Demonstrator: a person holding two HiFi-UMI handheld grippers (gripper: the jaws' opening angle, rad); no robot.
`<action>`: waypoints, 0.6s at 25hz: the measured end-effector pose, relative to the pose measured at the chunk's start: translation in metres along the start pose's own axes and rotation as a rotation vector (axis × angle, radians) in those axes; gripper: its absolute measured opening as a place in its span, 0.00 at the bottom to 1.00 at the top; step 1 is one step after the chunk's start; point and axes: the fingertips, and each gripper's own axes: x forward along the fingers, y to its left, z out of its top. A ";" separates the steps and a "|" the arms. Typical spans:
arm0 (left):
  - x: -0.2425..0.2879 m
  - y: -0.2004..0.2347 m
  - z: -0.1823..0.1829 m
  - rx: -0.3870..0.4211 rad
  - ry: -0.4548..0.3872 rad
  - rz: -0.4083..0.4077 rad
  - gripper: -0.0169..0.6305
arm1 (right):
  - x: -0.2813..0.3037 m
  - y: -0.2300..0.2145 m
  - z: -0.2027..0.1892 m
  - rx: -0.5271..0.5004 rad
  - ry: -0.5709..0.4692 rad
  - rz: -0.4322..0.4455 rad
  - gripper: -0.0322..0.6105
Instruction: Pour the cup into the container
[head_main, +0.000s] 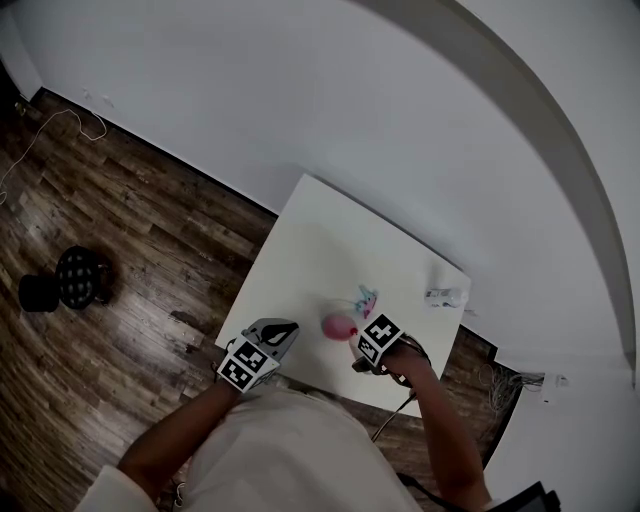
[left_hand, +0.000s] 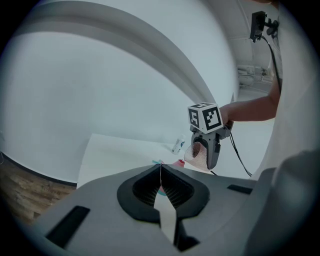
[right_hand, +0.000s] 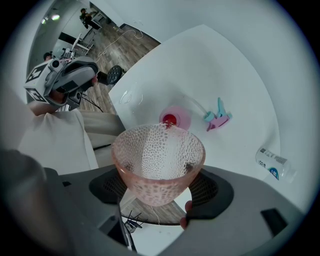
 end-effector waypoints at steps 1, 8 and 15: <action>0.000 0.000 -0.001 0.001 -0.002 0.000 0.05 | 0.000 0.000 0.000 0.000 0.002 0.000 0.62; 0.000 0.000 -0.002 0.000 -0.002 0.001 0.05 | 0.004 -0.002 -0.001 0.005 0.012 0.005 0.62; -0.001 -0.001 -0.005 0.005 -0.003 -0.002 0.05 | 0.006 0.000 0.000 0.005 0.024 0.007 0.62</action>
